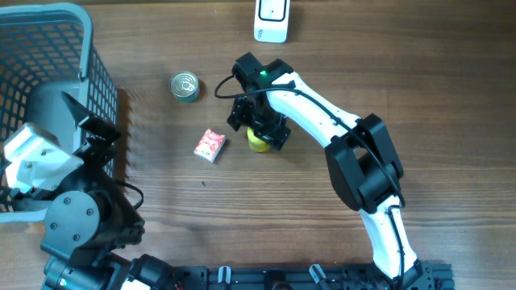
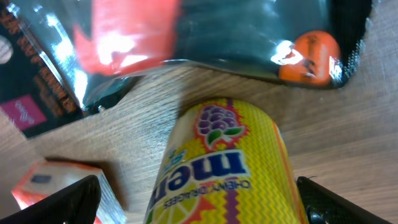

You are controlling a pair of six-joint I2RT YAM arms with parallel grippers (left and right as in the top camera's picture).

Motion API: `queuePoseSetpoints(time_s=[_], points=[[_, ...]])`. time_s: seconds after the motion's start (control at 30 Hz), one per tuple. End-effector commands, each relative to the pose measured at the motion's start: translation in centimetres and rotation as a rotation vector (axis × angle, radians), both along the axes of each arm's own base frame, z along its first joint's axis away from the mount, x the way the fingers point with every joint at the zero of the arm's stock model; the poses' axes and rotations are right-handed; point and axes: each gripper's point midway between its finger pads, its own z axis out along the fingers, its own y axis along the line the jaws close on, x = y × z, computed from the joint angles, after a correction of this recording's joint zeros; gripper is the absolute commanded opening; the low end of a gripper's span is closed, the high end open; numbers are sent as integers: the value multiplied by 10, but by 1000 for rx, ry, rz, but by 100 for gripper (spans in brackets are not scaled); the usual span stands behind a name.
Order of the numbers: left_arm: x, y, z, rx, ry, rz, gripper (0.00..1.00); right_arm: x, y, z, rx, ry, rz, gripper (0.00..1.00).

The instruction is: Scan the item barcode

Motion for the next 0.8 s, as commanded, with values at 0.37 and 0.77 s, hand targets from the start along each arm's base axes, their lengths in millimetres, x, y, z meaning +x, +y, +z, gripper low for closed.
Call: queuePoseSetpoints(time_s=[0.37, 0.77], points=[[-4, 4, 4, 1, -5, 19, 100, -1, -15, -5, 11, -126, 718, 100], [-4, 4, 4, 1, -5, 19, 100, 5, -26, -2, 3, -211, 1265, 84]])
